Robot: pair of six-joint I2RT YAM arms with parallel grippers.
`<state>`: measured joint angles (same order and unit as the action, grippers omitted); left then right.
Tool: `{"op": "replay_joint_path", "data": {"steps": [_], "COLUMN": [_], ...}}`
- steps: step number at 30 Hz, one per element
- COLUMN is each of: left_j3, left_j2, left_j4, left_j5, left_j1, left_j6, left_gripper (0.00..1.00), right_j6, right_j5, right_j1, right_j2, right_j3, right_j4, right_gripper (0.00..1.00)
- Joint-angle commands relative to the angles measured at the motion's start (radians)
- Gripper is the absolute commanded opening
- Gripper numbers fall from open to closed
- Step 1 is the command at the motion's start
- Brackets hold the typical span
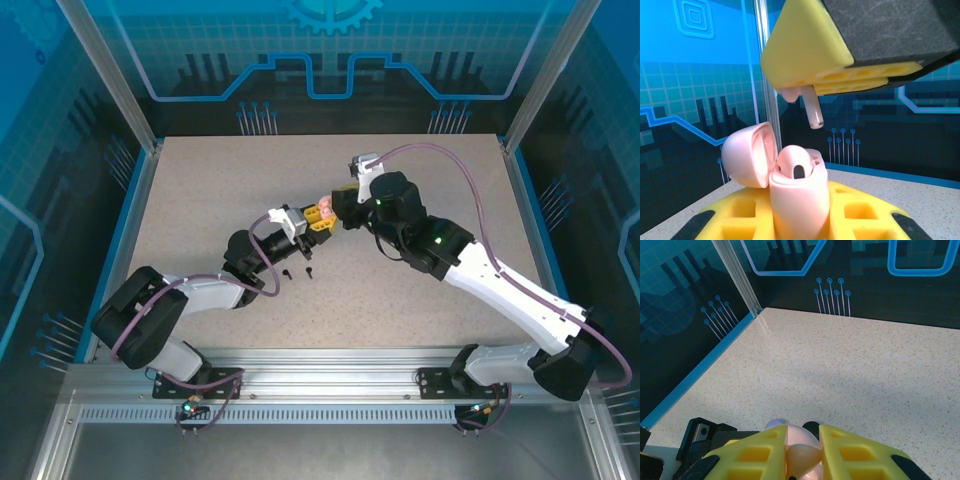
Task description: Insert the wireless bluetooth earbuds into the charging case
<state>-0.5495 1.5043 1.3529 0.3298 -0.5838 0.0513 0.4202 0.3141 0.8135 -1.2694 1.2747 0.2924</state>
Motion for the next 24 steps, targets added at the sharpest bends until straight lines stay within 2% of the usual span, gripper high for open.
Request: {"op": "replay_joint_path", "data": {"steps": [1, 24], "left_j3": [-0.032, -0.038], "left_j2": [0.002, -0.012], "left_j4": [0.045, 0.030], "left_j5": [0.018, 0.017], "left_j1": [-0.007, -0.007], "left_j6": [0.001, 0.013], "left_gripper": [0.00, 0.00], "right_j6": [-0.007, -0.024], "right_j5": [0.008, 0.039], "right_j1": [0.018, 0.026], "right_j2": [-0.019, 0.011], "right_j3": [-0.008, -0.075], "right_j4": [-0.030, -0.026], "right_gripper": [0.21, 0.20]}}
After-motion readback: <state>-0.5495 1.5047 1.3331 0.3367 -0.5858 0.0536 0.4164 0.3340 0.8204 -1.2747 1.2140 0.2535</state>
